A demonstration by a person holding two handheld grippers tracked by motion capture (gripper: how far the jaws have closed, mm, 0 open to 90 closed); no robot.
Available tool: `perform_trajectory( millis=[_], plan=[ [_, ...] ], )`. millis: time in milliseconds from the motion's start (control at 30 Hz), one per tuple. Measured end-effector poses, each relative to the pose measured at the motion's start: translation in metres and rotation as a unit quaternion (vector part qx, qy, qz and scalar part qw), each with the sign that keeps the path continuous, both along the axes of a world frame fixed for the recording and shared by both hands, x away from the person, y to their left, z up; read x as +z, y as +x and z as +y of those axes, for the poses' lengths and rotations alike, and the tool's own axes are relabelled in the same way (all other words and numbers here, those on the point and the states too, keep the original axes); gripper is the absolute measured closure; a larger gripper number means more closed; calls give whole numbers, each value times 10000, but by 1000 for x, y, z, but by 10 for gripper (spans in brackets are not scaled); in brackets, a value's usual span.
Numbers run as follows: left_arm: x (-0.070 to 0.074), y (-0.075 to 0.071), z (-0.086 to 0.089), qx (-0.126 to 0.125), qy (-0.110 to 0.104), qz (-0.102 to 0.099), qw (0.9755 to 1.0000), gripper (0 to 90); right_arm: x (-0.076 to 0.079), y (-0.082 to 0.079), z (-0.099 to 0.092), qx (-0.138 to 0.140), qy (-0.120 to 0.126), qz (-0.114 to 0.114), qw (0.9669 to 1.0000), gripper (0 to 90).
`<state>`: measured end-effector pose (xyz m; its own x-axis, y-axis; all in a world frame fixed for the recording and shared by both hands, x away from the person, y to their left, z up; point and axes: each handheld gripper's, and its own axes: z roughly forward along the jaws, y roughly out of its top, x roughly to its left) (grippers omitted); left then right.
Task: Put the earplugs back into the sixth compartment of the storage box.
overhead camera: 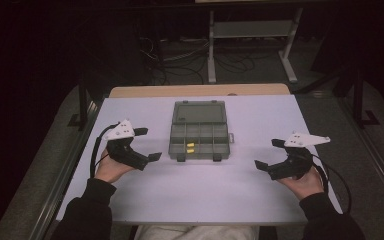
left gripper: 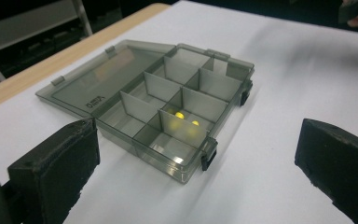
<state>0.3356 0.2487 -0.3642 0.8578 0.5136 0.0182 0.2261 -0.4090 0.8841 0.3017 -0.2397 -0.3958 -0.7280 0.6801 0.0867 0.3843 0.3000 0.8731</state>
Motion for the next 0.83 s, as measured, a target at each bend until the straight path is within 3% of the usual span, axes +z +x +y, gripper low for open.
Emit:
perform_trajectory(
  millis=[400,833],
  plan=[
    [-10,-14,24,314,-291,-175,9989,0,0,0,-1,-7,14,11,10000,0],
    [-18,-22,38,508,-543,-172,9971,0,-2,0,-1,-6,-29,49,10000,0]
  ],
)
